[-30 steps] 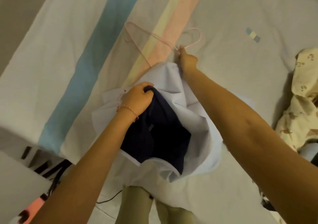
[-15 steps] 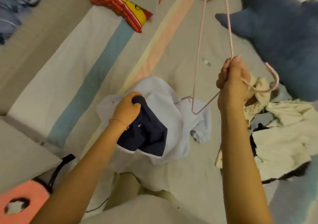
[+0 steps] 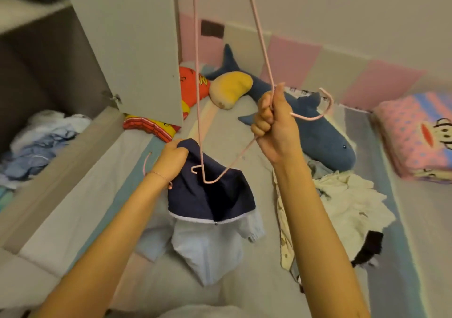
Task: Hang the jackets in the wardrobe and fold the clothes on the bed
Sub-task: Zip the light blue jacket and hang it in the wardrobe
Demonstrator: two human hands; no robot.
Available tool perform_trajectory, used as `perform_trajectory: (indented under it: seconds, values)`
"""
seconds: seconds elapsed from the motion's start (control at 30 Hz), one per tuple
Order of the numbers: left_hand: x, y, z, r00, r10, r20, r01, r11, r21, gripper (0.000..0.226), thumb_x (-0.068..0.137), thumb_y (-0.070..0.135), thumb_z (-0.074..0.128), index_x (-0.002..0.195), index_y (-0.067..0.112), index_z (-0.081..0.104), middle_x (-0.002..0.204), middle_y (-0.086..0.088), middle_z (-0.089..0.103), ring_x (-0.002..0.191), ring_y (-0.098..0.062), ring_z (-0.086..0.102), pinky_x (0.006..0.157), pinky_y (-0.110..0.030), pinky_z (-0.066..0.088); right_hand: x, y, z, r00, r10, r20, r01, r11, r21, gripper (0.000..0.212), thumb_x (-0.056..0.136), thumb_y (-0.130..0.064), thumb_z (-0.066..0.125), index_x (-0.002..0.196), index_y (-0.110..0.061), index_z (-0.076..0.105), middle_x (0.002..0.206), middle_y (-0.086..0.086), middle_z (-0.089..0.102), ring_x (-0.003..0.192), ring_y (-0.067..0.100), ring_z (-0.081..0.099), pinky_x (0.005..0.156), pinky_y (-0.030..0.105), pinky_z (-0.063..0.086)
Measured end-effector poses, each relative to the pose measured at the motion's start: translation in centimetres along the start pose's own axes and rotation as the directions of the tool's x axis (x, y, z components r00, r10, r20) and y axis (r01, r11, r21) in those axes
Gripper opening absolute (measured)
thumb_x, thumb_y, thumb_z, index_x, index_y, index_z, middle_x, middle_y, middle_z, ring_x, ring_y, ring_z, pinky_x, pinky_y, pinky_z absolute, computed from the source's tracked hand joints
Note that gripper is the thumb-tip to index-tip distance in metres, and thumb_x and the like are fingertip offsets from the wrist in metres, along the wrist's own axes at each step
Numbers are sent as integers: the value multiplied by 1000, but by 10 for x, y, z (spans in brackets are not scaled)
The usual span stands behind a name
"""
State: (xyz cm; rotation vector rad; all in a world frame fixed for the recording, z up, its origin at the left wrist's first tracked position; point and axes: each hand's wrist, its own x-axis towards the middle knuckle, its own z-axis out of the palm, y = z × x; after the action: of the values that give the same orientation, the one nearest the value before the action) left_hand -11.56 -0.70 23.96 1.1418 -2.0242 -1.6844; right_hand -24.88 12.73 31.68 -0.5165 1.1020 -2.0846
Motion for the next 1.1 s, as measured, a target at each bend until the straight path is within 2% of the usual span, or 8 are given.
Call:
perform_trajectory:
  seconds: [0.2, 0.3, 0.43, 0.53, 0.67, 0.77, 0.93, 1.1]
  values:
    - [-50, 78, 5, 999, 24, 47, -19, 994, -105, 19, 84, -6, 38, 80, 8, 51, 80, -14, 54, 75, -26, 53, 67, -30, 43, -40, -44, 2, 976, -206, 64, 209, 977, -42, 49, 85, -43, 38, 44, -23, 53, 41, -10, 33, 36, 0, 25, 38, 16, 17]
    - [-75, 99, 11, 989, 80, 122, -64, 989, -133, 25, 89, -4, 38, 73, 13, 49, 70, -6, 52, 61, -15, 51, 55, -23, 44, -53, -33, -1, 984, -175, 38, 179, 966, -186, 49, 88, -40, 43, 42, -24, 51, 40, -10, 36, 35, 2, 26, 38, 16, 17]
    - [-90, 116, -9, 989, 141, 45, -122, 951, -285, 27, 87, -7, 38, 76, 9, 55, 75, -11, 56, 68, -18, 55, 66, -26, 46, -74, -24, -32, 992, -111, -53, 71, 869, -490, 57, 99, -28, 42, 43, -19, 46, 40, -5, 32, 36, 6, 25, 38, 17, 21]
    - [-94, 113, -29, 952, 304, 37, -304, 953, -3, 23, 89, -6, 41, 90, 7, 59, 85, -11, 58, 74, -14, 54, 65, -18, 45, -96, -35, -49, 992, -113, -51, 53, 763, -644, 58, 99, -28, 44, 42, -21, 48, 41, -3, 32, 37, 8, 25, 40, 19, 23]
    - [-96, 90, -54, 869, 490, -78, -393, 776, 494, 25, 83, 2, 58, 104, 14, 65, 103, -7, 60, 92, -22, 59, 74, -24, 46, -120, -59, -44, 988, -130, 79, 141, 595, -791, 43, 100, -19, 44, 59, -15, 53, 44, -8, 35, 41, 6, 28, 44, 20, 23]
    - [-103, 75, -66, 818, 535, -212, -337, 744, 577, 10, 76, 4, 67, 84, 9, 64, 92, -9, 63, 69, -25, 61, 57, -33, 57, -136, -53, -41, 978, -108, 179, 208, 596, -775, 26, 100, -8, 40, 82, -16, 56, 50, -9, 40, 44, 3, 33, 42, 14, 28]
    - [-112, 69, -63, 859, 456, -233, -387, 876, 288, 17, 74, 2, 73, 69, 1, 57, 63, -14, 58, 56, -23, 56, 52, -31, 56, -151, -43, -25, 956, -139, 260, 291, 590, -754, 29, 97, 1, 42, 82, -17, 59, 51, -13, 49, 45, 2, 41, 45, 11, 32]
    - [-122, 68, -43, 923, 384, -5, -384, 923, 31, 29, 77, -13, 61, 62, 9, 51, 40, 7, 50, 37, -4, 46, 38, -16, 40, -156, -28, -1, 924, -160, 347, 353, 705, -616, 26, 88, -11, 52, 70, -24, 66, 53, -14, 55, 47, 0, 43, 48, 11, 33]
